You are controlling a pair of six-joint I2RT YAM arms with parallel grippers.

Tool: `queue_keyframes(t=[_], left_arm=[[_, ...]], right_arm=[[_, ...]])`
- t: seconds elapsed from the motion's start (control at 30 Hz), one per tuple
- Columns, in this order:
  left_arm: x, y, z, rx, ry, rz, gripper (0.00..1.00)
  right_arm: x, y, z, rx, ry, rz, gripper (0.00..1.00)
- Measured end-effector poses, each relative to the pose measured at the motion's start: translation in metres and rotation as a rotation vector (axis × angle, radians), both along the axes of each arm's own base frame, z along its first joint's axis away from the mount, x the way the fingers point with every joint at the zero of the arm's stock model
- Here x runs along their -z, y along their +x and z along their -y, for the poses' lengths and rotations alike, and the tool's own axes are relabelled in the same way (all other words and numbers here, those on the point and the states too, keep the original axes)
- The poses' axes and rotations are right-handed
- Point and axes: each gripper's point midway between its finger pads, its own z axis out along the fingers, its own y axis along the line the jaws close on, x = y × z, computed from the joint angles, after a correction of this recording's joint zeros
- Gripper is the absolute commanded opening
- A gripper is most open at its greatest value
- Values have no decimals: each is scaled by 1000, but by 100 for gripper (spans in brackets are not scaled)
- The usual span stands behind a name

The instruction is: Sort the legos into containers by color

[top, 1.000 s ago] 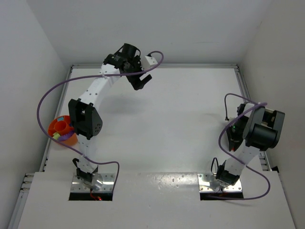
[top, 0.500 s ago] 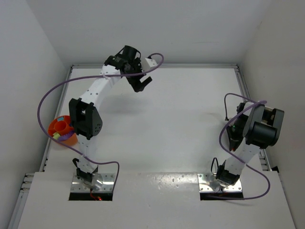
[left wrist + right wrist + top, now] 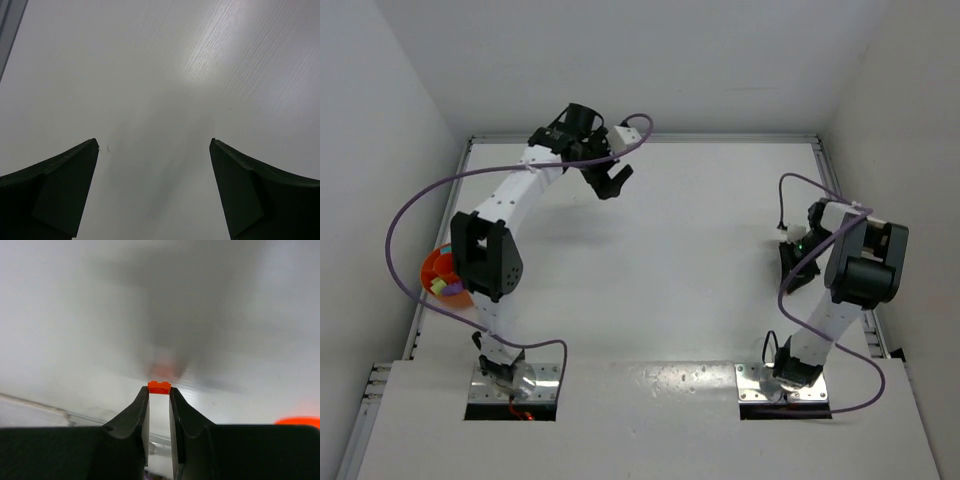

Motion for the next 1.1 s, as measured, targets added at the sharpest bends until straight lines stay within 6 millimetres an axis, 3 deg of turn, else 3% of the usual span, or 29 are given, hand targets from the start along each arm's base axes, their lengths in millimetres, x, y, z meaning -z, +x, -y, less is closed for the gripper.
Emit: queue_keyframes(t=[0.13,0.23,0.37,0.47,0.67,0.8,0.97,1.1], left_arm=[[-15,-8,-6,-1,-62,37,98],[-20,-22,-7,11,-106,54,94],[-25,-44,-1,60,-164,74,84],[-29,-60,3,118,-199,94,81],[-30,-99,10,263,-262,159,80],[-27,-119,16,362,-307,209,80],[-33,-127,29,519,-351,298,75],[-42,-130,40,648,-385,374,66]], right_arm=[[-24,46,-30,-63,132,138,0],[-55,78,-61,-154,260,235,0],[-109,123,-116,-341,475,365,0],[-132,149,-157,-479,608,458,0],[-163,149,-242,-673,837,506,0],[-165,136,-284,-760,953,495,0],[-160,118,-316,-816,1056,454,0],[-162,121,-327,-848,1088,478,0]])
